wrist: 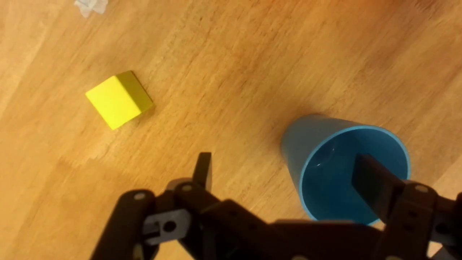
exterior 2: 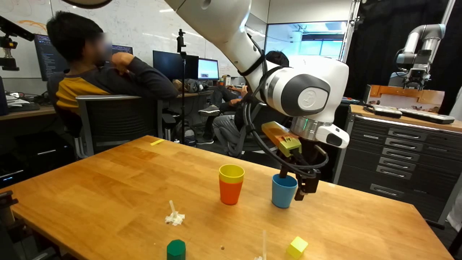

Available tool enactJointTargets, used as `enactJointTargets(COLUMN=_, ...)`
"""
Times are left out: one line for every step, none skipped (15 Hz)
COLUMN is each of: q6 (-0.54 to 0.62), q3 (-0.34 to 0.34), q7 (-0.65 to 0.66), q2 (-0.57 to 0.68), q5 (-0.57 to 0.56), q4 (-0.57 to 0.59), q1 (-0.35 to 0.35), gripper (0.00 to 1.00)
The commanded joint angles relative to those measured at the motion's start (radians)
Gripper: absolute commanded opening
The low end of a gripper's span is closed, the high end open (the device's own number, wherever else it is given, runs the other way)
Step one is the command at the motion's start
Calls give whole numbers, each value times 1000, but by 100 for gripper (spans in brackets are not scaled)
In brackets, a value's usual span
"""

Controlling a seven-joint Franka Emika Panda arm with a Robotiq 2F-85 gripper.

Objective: Stack up the cups

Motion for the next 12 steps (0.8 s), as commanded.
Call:
enactJointTargets(q6=-68, q3=-29, q7=54, q2=63, q5=-28, q4=114, q1=20, gripper=100)
enactJointTargets(q6=-76, q3=-30, q7=61, q2=73, q5=-31, q4=128, q1=20, gripper=100)
enactJointTargets(q6=-82, q3=-31, q7=65, q2=81, q5=-33, q4=140, q1=19, gripper=100)
enactJointTargets(q6=-94, q3=-29, q7=67, q2=88, q5=-33, q4=153, q1=17, gripper=100)
enactJointTargets(q6=-102, q3=-28, q7=69, q2=96, q5=-33, q4=166, q1=15, gripper=100)
enactJointTargets(q6=-113, q3=-28, q7=73, q2=103, q5=-32, q4=178, q1=13, gripper=100)
enactJointTargets(q6=-124, q3=-28, q7=77, q2=109, q5=-31, q4=191, q1=11, gripper=100)
enactJointTargets(q6=-135, q3=-28, q7=82, q2=116, q5=-31, q4=204, q1=10, gripper=100)
enactJointTargets(q6=-144, q3=-28, q7=87, q2=122, q5=-31, q4=216, q1=10, gripper=95)
enactJointTargets(q6=-163, q3=-24, q7=89, q2=126, q5=-28, q4=226, q1=8, gripper=75)
enactJointTargets(q6=-176, q3=-22, q7=91, q2=130, q5=-26, q4=237, q1=6, gripper=66)
enactJointTargets(q6=-190, q3=-19, q7=93, q2=134, q5=-24, q4=249, q1=5, gripper=59)
